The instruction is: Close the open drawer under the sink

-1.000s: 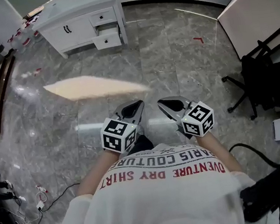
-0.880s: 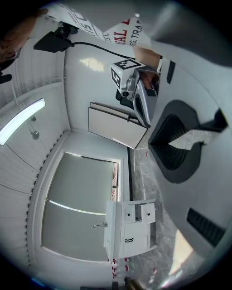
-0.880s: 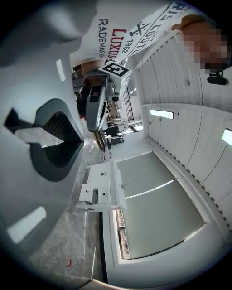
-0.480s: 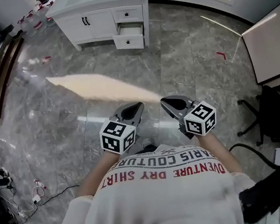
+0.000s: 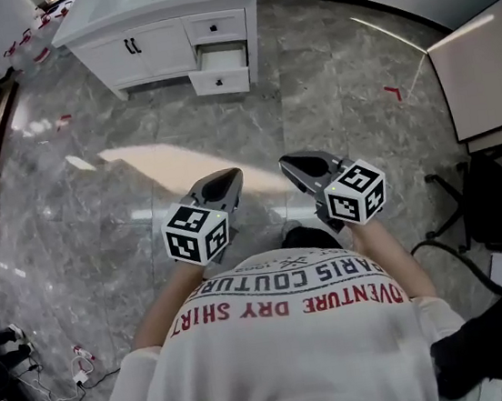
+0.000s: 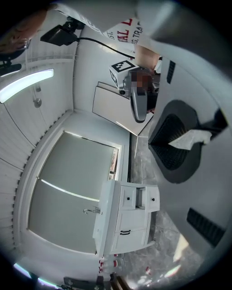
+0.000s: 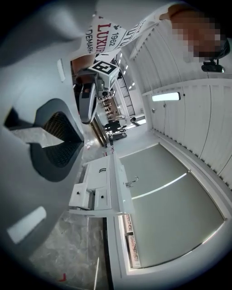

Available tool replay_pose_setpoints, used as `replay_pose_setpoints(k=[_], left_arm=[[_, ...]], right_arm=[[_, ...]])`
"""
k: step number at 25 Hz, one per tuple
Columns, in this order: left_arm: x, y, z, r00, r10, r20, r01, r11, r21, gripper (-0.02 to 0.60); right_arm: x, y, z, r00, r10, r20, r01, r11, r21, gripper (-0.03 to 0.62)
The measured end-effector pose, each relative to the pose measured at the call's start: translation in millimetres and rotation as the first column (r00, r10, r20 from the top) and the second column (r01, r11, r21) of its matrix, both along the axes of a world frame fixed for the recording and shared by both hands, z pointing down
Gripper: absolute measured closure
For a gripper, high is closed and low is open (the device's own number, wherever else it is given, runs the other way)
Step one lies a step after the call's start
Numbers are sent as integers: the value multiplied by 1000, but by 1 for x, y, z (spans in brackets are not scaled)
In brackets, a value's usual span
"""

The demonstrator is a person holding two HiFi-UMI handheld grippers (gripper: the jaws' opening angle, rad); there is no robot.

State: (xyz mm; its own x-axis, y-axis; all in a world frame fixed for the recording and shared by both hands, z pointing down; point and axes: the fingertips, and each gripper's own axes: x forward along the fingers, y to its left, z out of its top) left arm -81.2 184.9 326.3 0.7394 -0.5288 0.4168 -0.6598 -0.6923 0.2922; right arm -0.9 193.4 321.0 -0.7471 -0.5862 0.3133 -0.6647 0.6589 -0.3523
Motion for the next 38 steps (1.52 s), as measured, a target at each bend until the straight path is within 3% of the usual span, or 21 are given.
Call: replay_pose_setpoints(k=[6, 11, 18, 23, 29, 38], left_arm=[[24, -83, 33, 1000, 19, 13, -19, 999, -40, 580], [52, -201, 56, 1000, -11, 25, 13, 997, -82, 578], [72, -361, 32, 996, -77, 34, 78, 996, -45, 578], [68, -405, 48, 996, -78, 42, 80, 995, -55, 578], [53, -435, 87, 995, -94, 25, 96, 987, -130, 579], [48, -538, 143, 997, -73, 39, 79, 973, -215, 578]], right_arm=[[26, -91, 32, 999, 31, 39, -28, 998, -57, 592], [54, -214, 59, 999, 10, 45, -6, 996, -93, 593], [74, -378, 28, 997, -44, 58, 44, 999, -15, 594], [72, -427, 39, 996, -70, 64, 71, 997, -23, 594], [48, -456, 74, 996, -79, 45, 82, 994, -70, 594], [43, -560, 116, 999, -16, 30, 19, 997, -80, 594]])
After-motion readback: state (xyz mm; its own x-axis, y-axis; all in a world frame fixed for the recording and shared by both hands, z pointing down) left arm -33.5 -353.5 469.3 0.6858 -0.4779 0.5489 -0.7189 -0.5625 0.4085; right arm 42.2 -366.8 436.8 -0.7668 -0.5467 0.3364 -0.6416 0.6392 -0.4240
